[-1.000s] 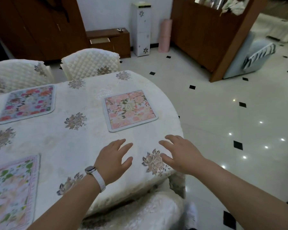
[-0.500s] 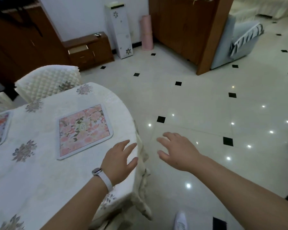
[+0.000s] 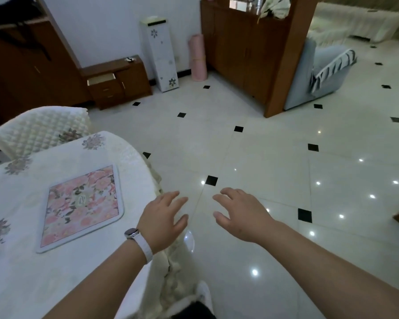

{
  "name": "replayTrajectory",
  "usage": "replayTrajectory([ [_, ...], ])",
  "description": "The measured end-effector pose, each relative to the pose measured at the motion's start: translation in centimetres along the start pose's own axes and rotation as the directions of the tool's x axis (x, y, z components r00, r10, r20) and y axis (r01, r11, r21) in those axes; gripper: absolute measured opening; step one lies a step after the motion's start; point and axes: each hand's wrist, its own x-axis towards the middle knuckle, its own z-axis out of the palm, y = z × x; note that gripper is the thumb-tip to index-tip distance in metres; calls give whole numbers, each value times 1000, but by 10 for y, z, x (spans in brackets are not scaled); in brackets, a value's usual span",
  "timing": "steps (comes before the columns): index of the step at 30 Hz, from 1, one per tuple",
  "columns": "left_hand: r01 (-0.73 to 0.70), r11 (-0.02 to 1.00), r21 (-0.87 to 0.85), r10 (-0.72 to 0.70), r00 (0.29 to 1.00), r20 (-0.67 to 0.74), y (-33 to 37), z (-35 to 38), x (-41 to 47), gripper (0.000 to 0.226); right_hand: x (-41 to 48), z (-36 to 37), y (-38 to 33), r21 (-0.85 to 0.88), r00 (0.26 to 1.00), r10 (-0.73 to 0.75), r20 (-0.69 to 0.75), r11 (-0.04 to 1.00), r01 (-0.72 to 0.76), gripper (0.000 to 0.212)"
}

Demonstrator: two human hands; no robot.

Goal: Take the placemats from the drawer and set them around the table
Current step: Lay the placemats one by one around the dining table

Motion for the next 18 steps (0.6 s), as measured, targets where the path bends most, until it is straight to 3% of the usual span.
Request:
replayTrajectory([
  [7,26,997,-75,-25,1000,7,-19,40,65,51,66,-5,22,-15,999,-16,32,1000,16,52],
  [18,221,960,-170,-231,972,-40,-128,50,191,51,254,-50,36,-81,992,-80,96,993,88,52],
])
